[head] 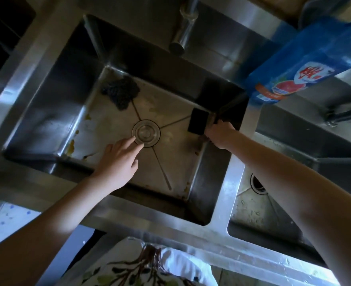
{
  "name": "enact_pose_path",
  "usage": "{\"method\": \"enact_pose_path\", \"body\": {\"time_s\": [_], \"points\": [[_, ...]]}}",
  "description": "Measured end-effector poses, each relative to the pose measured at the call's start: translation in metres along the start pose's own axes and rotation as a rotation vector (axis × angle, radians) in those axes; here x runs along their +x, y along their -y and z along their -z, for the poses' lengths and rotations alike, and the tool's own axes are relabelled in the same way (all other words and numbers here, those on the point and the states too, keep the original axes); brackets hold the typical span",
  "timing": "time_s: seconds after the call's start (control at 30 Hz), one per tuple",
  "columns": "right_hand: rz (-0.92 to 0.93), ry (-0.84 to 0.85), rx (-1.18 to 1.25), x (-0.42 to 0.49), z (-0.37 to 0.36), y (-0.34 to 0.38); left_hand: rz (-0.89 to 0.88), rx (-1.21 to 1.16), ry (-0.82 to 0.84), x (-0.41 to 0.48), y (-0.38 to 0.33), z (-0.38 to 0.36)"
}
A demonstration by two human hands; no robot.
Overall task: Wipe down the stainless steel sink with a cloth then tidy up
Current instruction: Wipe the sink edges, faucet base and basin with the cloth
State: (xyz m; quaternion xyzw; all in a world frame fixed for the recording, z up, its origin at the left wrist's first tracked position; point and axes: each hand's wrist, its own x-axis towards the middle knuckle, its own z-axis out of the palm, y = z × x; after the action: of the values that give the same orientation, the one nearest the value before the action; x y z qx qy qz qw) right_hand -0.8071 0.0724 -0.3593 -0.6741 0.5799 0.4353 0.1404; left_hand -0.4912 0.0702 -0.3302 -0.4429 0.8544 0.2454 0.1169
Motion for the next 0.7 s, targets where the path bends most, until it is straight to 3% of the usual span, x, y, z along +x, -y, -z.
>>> {"method": "enact_pose_path", "body": {"time_s": [0.2,0.5,0.7], "points": [[0.096,0.107,0.017,-0.009,0.001,0.012,0.007,-0.011,-0.009,-0.024,-0.014,-0.012],[0.51,0.218,0.03,-0.065,-0.055,0.106,0.048,-0.042,0.011,-0.048,-0.022,-0.025],[0.387,0.202,0.038,-0.049,-0.044,0.072,0.035,-0.1,0.014,-0.068,-0.027,-0.032]]}}
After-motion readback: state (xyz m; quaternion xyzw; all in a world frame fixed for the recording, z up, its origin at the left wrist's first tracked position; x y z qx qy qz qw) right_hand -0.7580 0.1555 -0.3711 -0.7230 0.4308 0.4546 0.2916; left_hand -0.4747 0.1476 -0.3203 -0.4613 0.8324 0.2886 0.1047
